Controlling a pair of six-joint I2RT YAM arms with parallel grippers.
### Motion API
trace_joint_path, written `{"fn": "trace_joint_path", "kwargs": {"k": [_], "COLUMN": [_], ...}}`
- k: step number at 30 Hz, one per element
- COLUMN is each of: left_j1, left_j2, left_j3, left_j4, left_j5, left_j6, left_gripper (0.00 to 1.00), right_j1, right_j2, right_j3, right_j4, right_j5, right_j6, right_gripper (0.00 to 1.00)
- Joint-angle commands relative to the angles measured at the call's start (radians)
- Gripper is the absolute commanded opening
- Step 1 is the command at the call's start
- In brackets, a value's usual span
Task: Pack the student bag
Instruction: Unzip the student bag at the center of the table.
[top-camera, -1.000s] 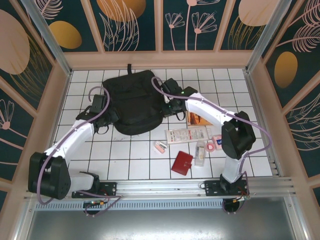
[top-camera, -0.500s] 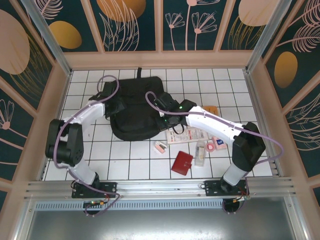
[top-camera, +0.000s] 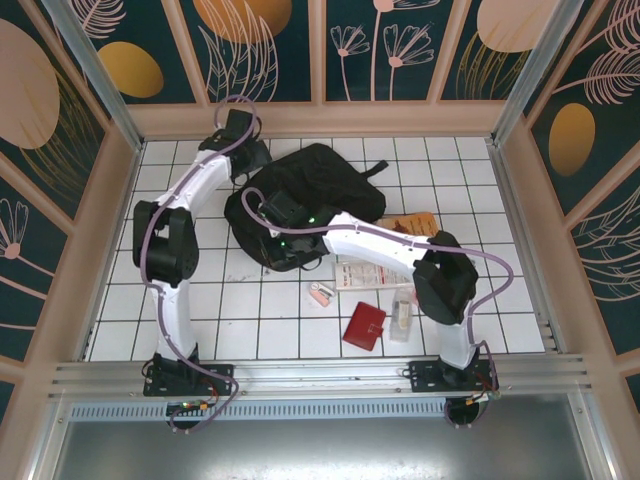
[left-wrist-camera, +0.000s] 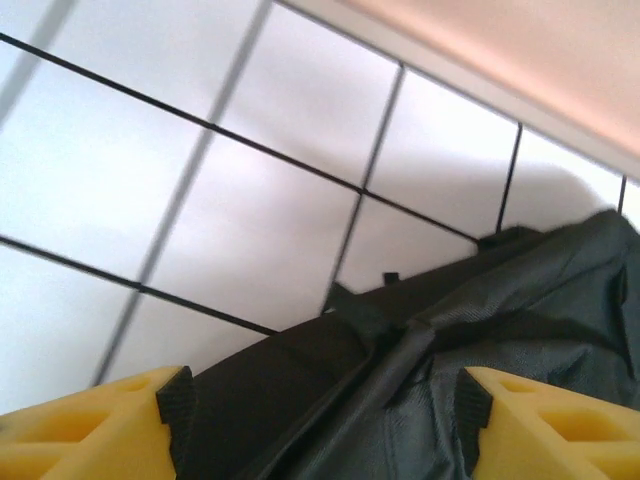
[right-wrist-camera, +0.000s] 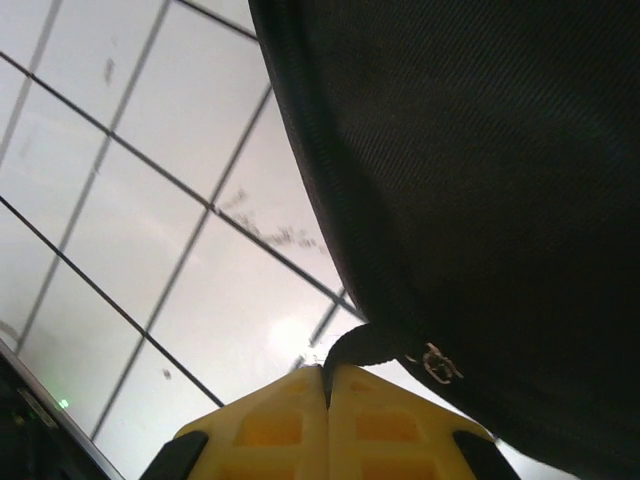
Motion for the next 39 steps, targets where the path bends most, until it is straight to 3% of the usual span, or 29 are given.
{"fn": "trace_joint_path", "kwargs": {"k": [1,3,8,14,18,34,36,39], "left_j1": [0.062,0.068,0.068,0.068,0.066,0.002,-0.004,-0.004], "left_j2": [-0.188,-0.305,-0.549,-0.588,-0.531,-0.431,-0.432,-0.443], "left_j3": [-0.132,-0.27,-0.601,-0.779,-0.748,-0.684,-0.698,-0.715], "left_j4": [-0.086,-0.045,0.075,0.258,0.223,0.162,0.163,0.158], "left_j5": [-0.1,-0.081,0.115,0.37,0.373,0.364,0.362,0.329], "left_j6": [-0.082,-0.127,-0.238,-0.327,-0.334,-0.334,-0.334,-0.316], "left_gripper": [0.7,0.68,0.6,0.6,0.61,0.43,0.38,0.19], "right_j1": [-0.039,-0.064,-0.13,-0.148,-0.138,-0.123,-0.124,-0.122], "right_j2": [0.004,0.012,0.023,0.112,0.138,0.167,0.168,0.164], "right_j3": [0.035,0.022,-0.024,0.067,0.086,0.121,0.121,0.12], "right_j4": [0.096,0.134,0.267,0.257,0.24,0.19,0.185,0.173], "right_j5": [-0.024,-0.053,-0.171,-0.252,-0.242,-0.178,-0.175,-0.155], "right_j6": [0.056,0.072,0.116,0.109,0.102,0.078,0.077,0.064], "right_gripper": [0.0,0.0,0.0,0.0,0.0,0.0,0.0,0.0]}}
